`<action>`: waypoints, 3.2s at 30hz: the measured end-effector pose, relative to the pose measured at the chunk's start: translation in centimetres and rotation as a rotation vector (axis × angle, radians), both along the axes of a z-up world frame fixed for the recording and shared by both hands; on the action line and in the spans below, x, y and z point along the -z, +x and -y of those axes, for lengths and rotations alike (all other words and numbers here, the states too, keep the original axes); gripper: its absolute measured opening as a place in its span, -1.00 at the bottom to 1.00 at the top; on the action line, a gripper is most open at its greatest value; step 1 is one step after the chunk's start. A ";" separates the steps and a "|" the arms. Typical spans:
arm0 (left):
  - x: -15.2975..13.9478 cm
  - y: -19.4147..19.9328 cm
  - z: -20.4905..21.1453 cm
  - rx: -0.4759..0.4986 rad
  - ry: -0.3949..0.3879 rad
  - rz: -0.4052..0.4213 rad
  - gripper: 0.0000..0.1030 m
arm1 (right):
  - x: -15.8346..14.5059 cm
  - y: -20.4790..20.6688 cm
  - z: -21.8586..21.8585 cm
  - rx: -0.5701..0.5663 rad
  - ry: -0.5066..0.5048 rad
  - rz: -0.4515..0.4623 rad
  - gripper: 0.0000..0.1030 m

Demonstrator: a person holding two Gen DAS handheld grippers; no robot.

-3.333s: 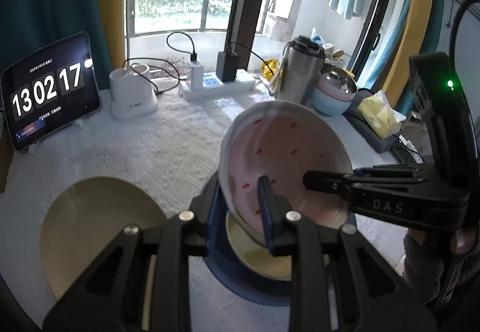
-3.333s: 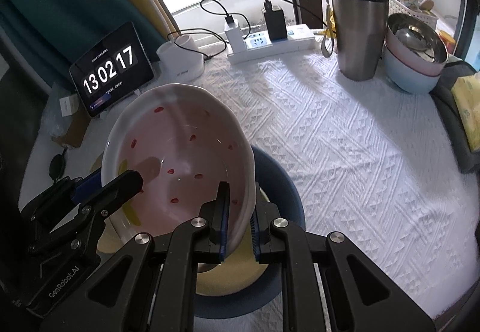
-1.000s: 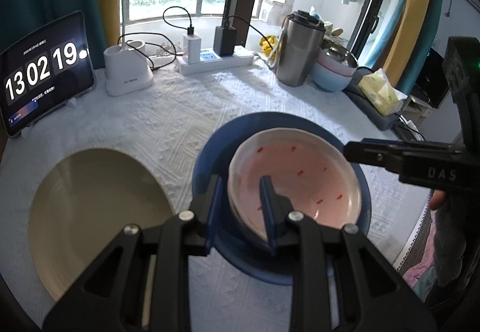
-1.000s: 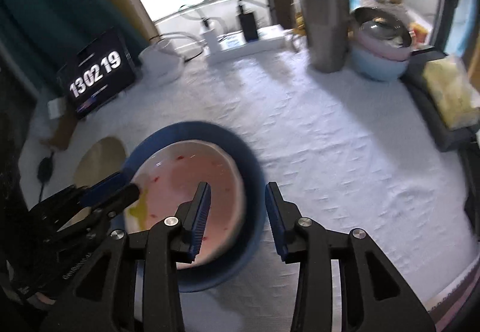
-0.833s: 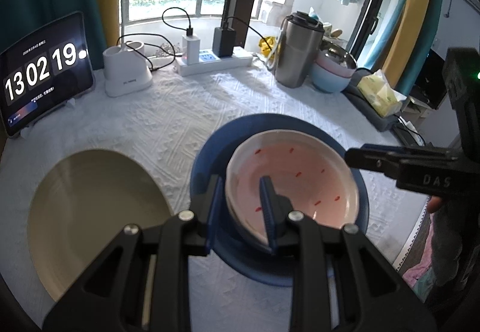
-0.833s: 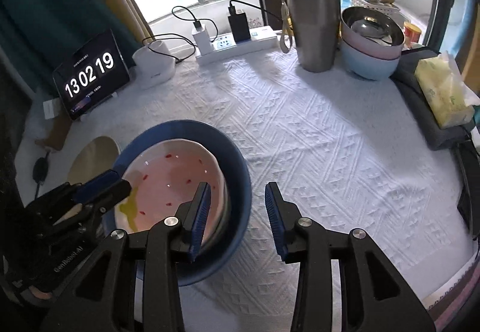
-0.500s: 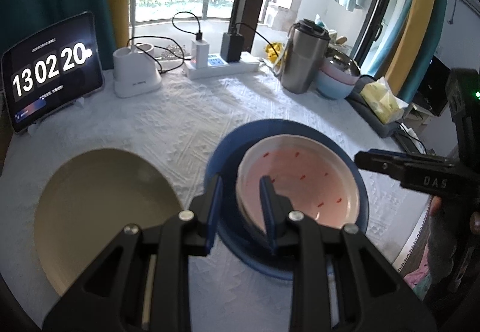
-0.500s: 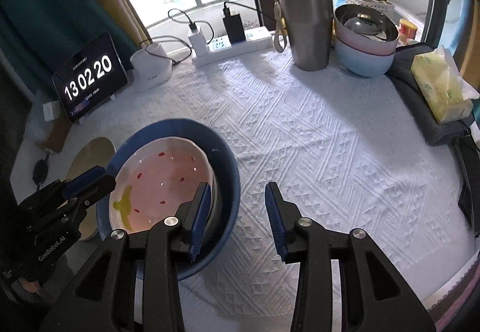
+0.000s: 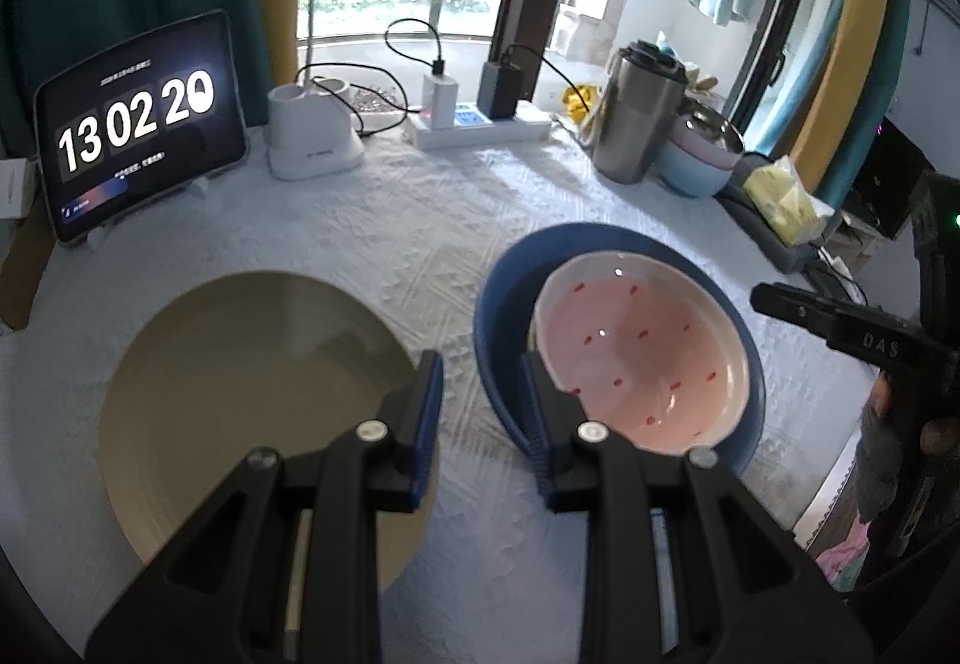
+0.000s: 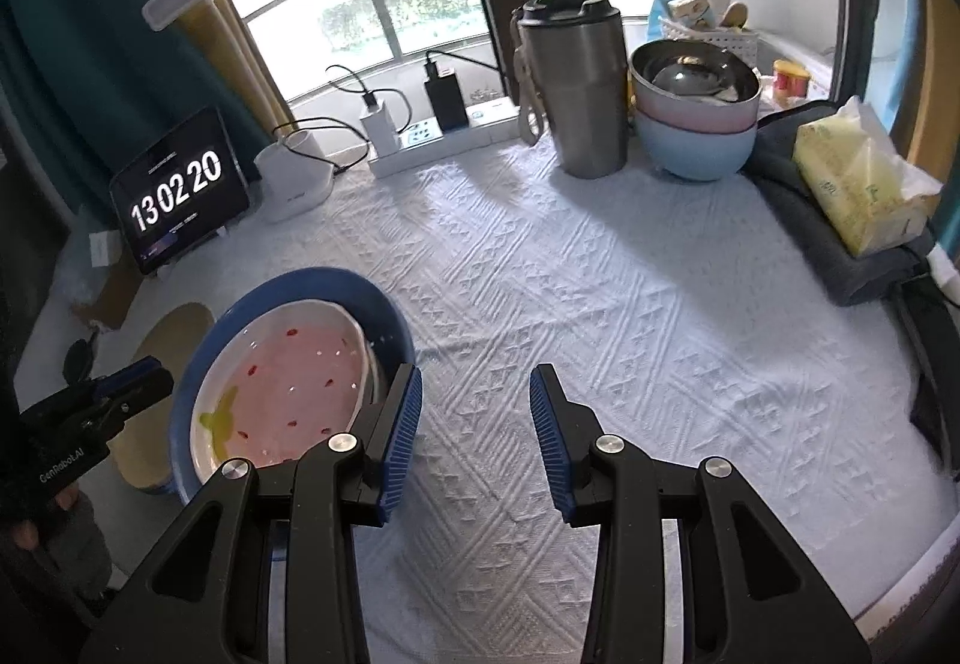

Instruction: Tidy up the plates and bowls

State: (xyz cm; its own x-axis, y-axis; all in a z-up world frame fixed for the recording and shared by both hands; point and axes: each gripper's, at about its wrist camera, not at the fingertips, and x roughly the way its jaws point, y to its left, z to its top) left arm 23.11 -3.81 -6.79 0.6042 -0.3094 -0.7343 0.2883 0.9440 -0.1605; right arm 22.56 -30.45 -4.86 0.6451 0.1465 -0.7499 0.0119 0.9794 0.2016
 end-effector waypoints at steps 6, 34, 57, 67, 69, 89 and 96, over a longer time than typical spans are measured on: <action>1.1 0.4 0.9 0.003 0.047 -0.035 -0.46 | 0.7 0.3 -0.3 -0.027 0.047 -0.017 -0.23; 2.0 0.4 3.0 -0.063 0.198 0.042 -0.39 | 3.2 1.4 -1.3 -0.064 0.051 -0.057 -0.23; 2.0 -1.1 3.0 -0.062 0.126 0.153 -0.66 | 2.9 0.2 -3.0 -0.024 0.038 0.031 -0.75; 1.5 -1.7 2.6 -0.047 0.075 0.160 -0.65 | 2.2 -0.1 -3.0 -0.014 0.029 0.034 -0.76; 0.6 -2.7 2.9 0.067 -0.037 0.191 -0.66 | 2.0 -0.3 -3.1 -0.010 0.021 0.038 -0.77; -0.5 -3.0 1.1 0.011 0.059 0.255 -0.70 | 2.7 0.7 -2.3 0.017 0.029 -0.021 -0.82; 0.9 -2.1 1.3 0.025 0.012 0.162 -0.66 | 2.8 0.4 -2.3 0.016 0.047 -0.026 -0.79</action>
